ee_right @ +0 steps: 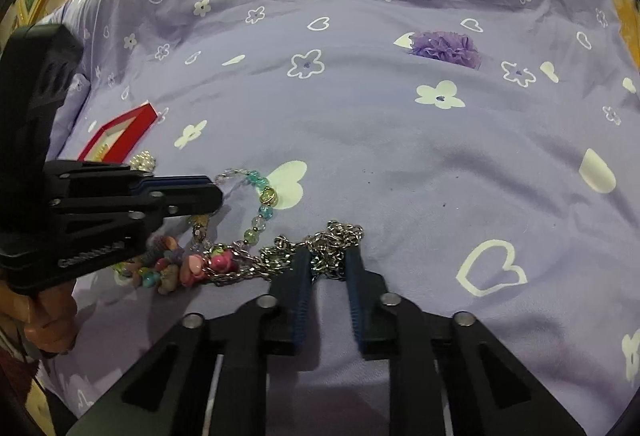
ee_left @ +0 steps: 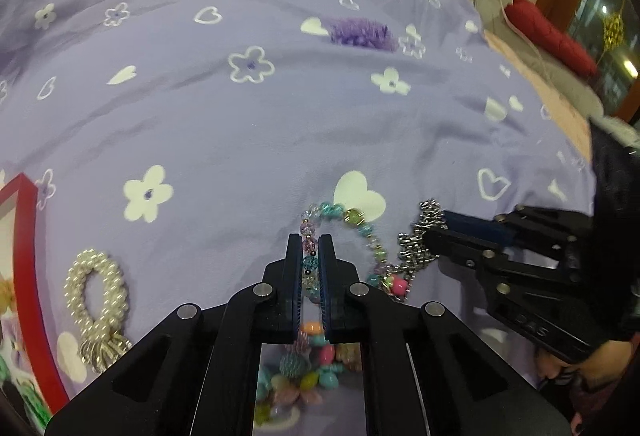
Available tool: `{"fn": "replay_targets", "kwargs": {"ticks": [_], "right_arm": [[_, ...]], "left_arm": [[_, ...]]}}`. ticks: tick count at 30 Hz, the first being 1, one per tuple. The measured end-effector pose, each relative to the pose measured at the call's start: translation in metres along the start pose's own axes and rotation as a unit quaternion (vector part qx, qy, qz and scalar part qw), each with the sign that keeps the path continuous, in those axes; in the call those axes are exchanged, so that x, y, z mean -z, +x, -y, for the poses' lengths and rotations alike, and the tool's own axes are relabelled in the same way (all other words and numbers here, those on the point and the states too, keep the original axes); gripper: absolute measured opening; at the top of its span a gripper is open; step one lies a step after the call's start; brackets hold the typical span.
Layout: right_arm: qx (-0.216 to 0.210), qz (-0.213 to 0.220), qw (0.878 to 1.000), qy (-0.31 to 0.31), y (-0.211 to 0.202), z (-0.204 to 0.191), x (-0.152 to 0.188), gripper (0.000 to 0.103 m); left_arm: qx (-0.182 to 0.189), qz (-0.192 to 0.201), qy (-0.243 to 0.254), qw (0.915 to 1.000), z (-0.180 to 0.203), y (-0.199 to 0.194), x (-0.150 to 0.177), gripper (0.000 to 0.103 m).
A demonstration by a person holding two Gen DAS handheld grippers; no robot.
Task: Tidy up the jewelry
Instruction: 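Grasp the blue beaded bracelet with the left tool while the right tool grasps the silver chain, then carry the bracelet and chain into the tray and lower them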
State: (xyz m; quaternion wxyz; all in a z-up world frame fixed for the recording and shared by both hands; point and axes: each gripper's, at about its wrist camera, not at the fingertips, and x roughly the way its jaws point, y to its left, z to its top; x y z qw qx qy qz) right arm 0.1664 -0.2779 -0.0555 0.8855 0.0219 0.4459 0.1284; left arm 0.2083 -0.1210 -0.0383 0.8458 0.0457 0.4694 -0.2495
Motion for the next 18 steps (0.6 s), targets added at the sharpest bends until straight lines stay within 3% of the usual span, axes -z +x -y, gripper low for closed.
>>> {"fn": "replay_targets", "kwargs": {"ticks": [8,18], "right_arm": [[-0.048,0.034,0.998,0.03,-0.027,-0.006,-0.012,0.011],[-0.092,0.082,0.992,0.015,-0.061,-0.045,-0.036,0.011]], "left_arm": [[0.005,0.05,-0.025,0.9984,-0.011,-0.052,0.006,0.006],[-0.006,0.095,-0.06,0.9936,-0.04,-0.111,0.023,0.006]]}}
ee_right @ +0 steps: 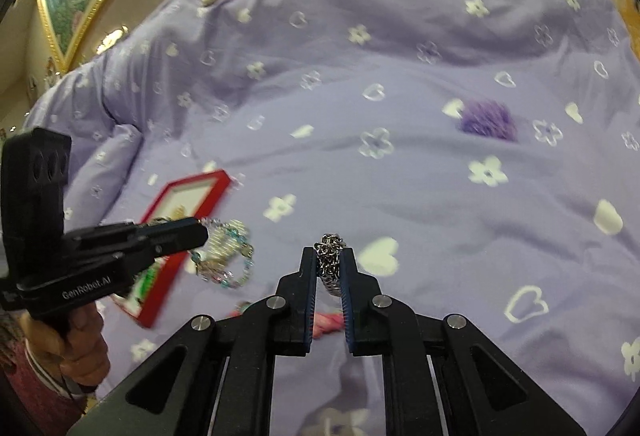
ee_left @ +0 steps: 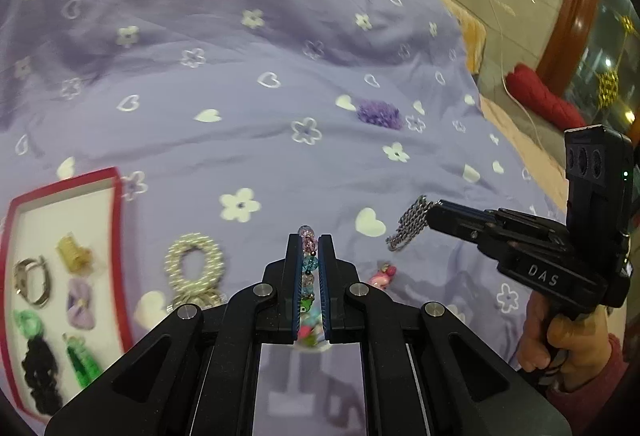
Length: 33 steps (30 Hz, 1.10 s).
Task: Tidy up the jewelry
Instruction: 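Carry the bracelet and chain into the tray and lower them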
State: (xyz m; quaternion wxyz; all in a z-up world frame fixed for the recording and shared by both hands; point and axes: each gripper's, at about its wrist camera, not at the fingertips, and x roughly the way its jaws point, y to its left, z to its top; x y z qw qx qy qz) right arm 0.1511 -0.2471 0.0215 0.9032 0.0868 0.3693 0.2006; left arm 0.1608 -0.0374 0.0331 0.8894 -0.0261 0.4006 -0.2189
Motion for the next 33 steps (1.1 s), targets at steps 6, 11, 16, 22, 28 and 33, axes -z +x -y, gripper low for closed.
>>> {"fn": "replay_targets", "kwargs": {"ticks": [6,11,16,22,28,33], "right_arm": [[-0.026,0.01,0.999,-0.019,0.001,-0.034,-0.01,0.011],[-0.05,0.002,0.998,-0.031,0.011,-0.06,-0.009,0.011],[-0.077,-0.012,0.996,-0.042,0.026,-0.087,-0.006,0.011],[-0.106,-0.026,0.992,-0.063,0.042,-0.125,-0.005,0.011],[-0.136,-0.036,0.986,-0.085,0.057,-0.164,-0.002,0.011],[-0.156,-0.048,0.982,-0.094,0.072,-0.19,0.001,0.011]], "left_arm": [[-0.019,0.02,-0.032,0.9991,-0.03,-0.031,0.011,0.006],[-0.04,0.03,-0.059,0.997,-0.06,-0.055,0.026,0.006],[-0.058,0.039,-0.091,0.9934,-0.091,-0.076,0.04,0.006],[-0.08,0.044,-0.12,0.9885,-0.123,-0.094,0.056,0.006],[-0.099,0.046,-0.145,0.9834,-0.152,-0.107,0.074,0.006],[-0.108,0.045,-0.161,0.98,-0.17,-0.112,0.084,0.006]]}}
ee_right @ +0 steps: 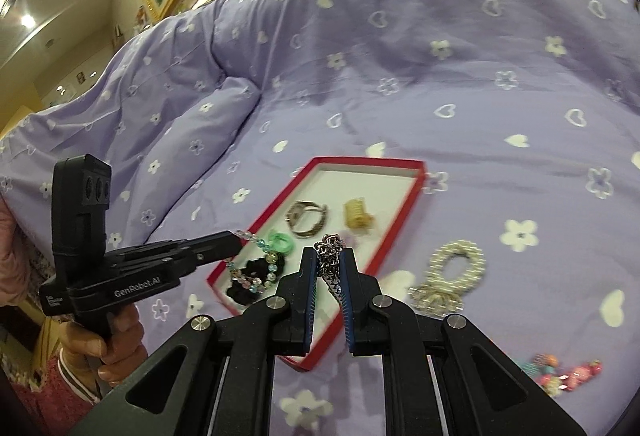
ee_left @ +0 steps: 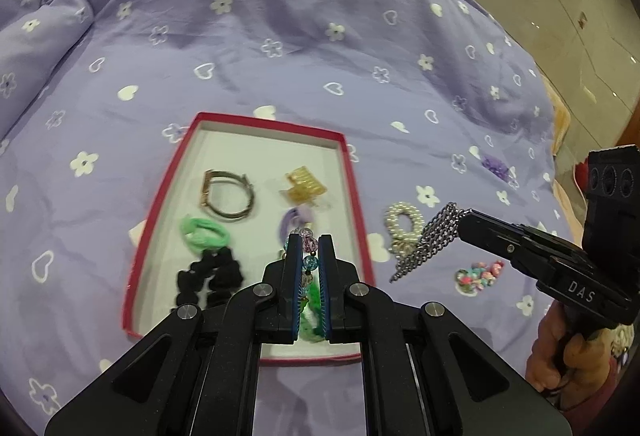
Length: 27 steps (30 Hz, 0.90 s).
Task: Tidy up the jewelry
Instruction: 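Carry the bracelet and chain into the tray and lower them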
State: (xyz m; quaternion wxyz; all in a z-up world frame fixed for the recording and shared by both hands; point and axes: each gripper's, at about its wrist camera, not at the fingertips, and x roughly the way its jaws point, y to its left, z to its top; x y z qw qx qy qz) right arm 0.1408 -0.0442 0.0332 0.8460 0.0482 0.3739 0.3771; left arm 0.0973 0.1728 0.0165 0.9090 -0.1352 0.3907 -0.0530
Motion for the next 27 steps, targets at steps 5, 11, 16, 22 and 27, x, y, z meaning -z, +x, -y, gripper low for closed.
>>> {"fn": "replay_targets", "kwargs": {"ticks": [5,11,16,22,27], "right_arm": [[-0.013,-0.014,1.0,-0.004,0.022,-0.013,0.0,0.011],[-0.015,-0.031,0.999,-0.008,0.044,-0.018,0.003,0.011],[-0.012,-0.048,0.999,-0.005,0.062,-0.015,0.008,0.011],[-0.008,-0.077,0.997,-0.001,0.085,-0.009,0.018,0.011],[-0.01,-0.098,0.995,-0.005,0.102,-0.011,0.026,0.011]], "left_arm": [[-0.003,-0.003,-0.01,0.9999,-0.011,0.003,0.002,0.006],[0.002,-0.011,-0.022,0.9997,-0.02,0.015,0.004,0.006],[-0.012,-0.024,-0.033,0.9991,-0.035,0.028,0.009,0.006],[-0.033,-0.037,-0.043,0.9978,-0.055,0.039,0.017,0.006],[-0.048,-0.047,-0.045,0.9967,-0.065,0.046,0.023,0.007]]}}
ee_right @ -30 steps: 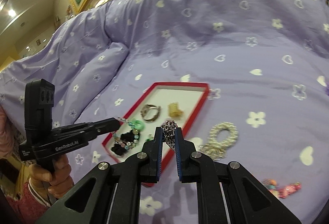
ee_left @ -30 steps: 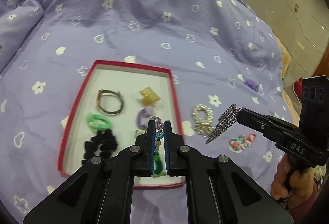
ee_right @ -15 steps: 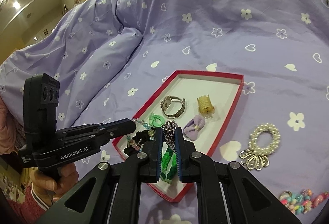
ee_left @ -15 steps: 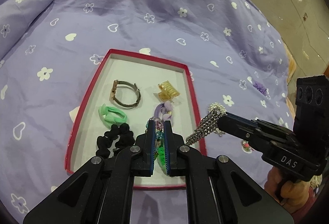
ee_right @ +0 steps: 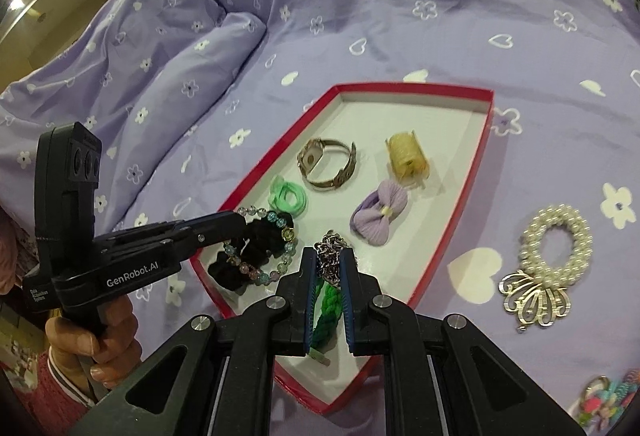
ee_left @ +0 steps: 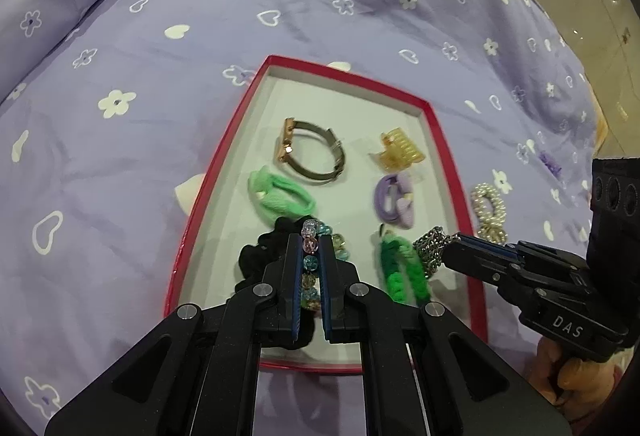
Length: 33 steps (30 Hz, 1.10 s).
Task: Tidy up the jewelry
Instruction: 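Carry the bracelet and chain into the tray and lower them, then open both tools to release and move back toward the candy-bead bracelet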
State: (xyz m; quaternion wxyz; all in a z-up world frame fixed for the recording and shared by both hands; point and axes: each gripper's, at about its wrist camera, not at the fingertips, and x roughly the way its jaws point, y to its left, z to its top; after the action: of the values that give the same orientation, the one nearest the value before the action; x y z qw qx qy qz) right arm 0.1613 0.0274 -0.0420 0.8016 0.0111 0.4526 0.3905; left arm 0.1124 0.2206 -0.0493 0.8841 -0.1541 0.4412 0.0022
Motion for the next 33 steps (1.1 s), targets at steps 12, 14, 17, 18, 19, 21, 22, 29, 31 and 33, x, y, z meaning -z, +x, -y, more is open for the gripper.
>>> {"fn": "replay_targets", "kwargs": {"ticks": [12,14,17,18,19,21,22,29,31,33], "right_arm": [[0.006,-0.031,1.0,-0.005,0.025,0.0,0.001,0.011],[0.006,-0.032,0.999,-0.004,0.024,0.0,0.002,0.012],[0.007,-0.032,0.999,-0.006,0.024,0.0,0.002,0.016],[0.007,-0.032,0.999,-0.005,0.024,0.001,0.002,0.016],[0.006,-0.032,0.999,-0.004,0.024,0.001,0.002,0.016],[0.003,-0.032,0.999,-0.001,0.024,0.001,0.002,0.016],[0.002,-0.032,0.999,0.0,0.023,0.001,0.002,0.016],[-0.001,-0.015,1.0,0.005,0.007,0.0,0.0,0.029],[-0.003,-0.006,1.0,0.007,-0.002,0.0,-0.001,0.032],[-0.002,0.003,1.0,0.01,-0.01,0.001,-0.001,0.032]], "left_arm": [[-0.021,-0.018,-0.008,0.9996,-0.011,0.012,0.005,0.007],[-0.021,-0.019,-0.008,0.9996,-0.011,0.012,0.005,0.007],[-0.023,-0.019,-0.007,0.9995,-0.011,0.012,0.006,0.007],[-0.024,-0.02,-0.007,0.9995,-0.01,0.012,0.005,0.008],[-0.025,-0.02,-0.007,0.9995,-0.01,0.012,0.005,0.008],[-0.026,-0.02,-0.007,0.9994,-0.01,0.01,0.006,0.011],[-0.026,-0.02,-0.007,0.9994,-0.01,0.01,0.006,0.015],[-0.035,-0.011,-0.002,0.9993,-0.004,0.0,0.006,0.032],[-0.036,-0.009,-0.002,0.9993,-0.003,-0.003,0.005,0.036],[-0.038,-0.006,0.0,0.9993,0.0,-0.007,0.006,0.037]]}}
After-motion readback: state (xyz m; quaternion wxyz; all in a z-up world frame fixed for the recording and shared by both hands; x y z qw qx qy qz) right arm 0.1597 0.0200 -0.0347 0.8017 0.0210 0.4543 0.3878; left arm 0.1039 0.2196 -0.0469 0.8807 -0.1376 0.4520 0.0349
